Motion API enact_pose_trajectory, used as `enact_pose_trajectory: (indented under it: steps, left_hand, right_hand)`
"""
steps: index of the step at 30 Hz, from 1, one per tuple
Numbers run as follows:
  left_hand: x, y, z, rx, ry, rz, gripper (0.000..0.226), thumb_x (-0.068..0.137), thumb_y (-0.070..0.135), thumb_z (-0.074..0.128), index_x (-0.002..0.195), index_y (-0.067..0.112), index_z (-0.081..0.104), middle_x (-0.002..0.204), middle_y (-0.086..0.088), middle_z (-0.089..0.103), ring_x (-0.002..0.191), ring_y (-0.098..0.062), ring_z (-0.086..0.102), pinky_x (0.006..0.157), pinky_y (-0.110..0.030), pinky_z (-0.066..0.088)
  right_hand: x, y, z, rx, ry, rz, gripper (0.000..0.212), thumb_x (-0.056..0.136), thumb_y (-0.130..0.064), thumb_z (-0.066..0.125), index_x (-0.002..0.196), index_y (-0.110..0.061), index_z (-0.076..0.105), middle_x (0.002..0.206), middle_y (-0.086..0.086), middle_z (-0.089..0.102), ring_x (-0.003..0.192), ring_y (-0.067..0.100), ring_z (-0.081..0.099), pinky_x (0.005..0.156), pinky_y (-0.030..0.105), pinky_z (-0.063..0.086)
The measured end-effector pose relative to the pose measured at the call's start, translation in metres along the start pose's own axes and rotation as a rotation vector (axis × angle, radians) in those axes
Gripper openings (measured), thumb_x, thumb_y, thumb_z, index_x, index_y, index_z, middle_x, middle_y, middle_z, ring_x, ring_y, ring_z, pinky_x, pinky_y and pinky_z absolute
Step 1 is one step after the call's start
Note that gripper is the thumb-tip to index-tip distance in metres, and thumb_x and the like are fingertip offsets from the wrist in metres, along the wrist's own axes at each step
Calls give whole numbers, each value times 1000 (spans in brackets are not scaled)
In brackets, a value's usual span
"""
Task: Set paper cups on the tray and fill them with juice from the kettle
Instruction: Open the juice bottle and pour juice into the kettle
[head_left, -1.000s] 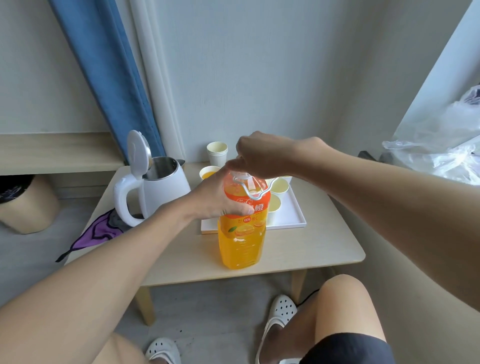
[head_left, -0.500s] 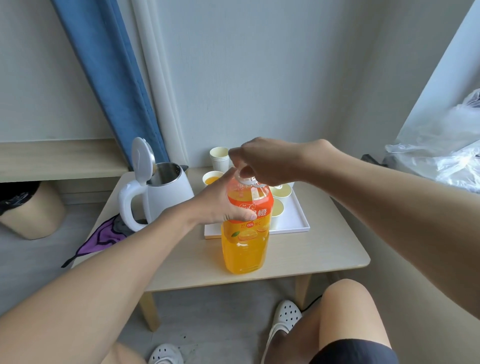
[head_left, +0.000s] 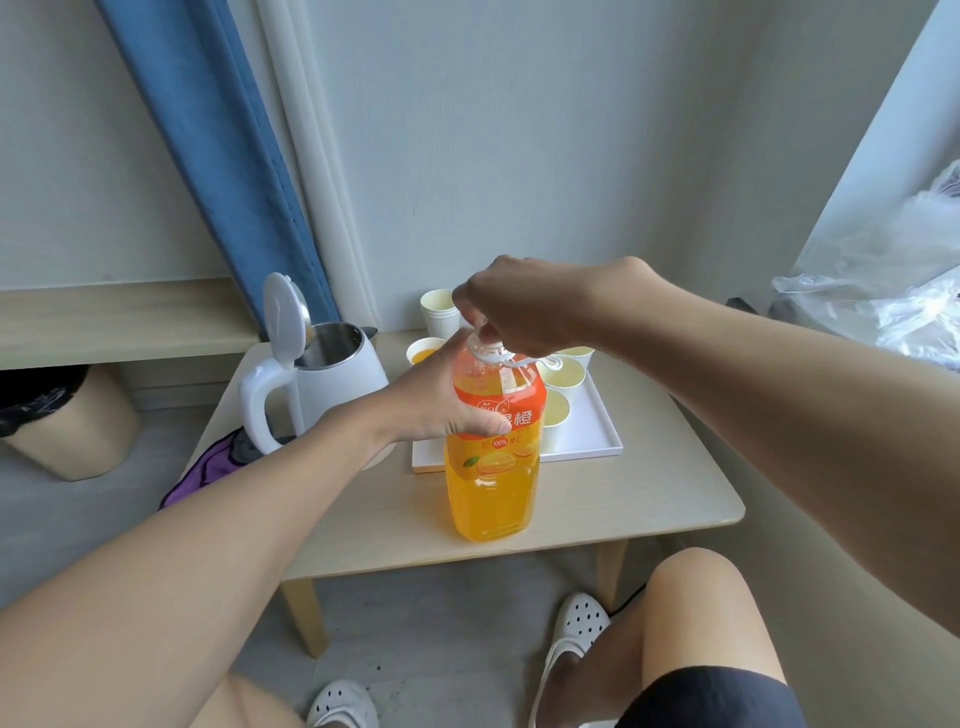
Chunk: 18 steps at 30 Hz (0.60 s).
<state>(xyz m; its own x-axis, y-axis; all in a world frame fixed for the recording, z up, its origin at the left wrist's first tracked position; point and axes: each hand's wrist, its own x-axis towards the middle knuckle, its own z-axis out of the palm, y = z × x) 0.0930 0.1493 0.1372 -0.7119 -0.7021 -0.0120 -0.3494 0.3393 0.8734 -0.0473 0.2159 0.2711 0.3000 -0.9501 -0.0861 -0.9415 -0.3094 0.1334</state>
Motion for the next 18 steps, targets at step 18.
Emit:
enact_pose_trajectory:
  steps: [18]
  left_hand:
    - [-1, 4, -2, 16, -16, -4, 103, 69, 26, 96, 150, 38, 34, 137, 15, 59, 124, -9, 62, 96, -31, 59]
  right_hand:
    - [-2, 8, -4, -47, -94, -8, 48, 100, -42, 50, 141, -19, 42, 116, 8, 60, 106, 30, 57, 86, 43, 51]
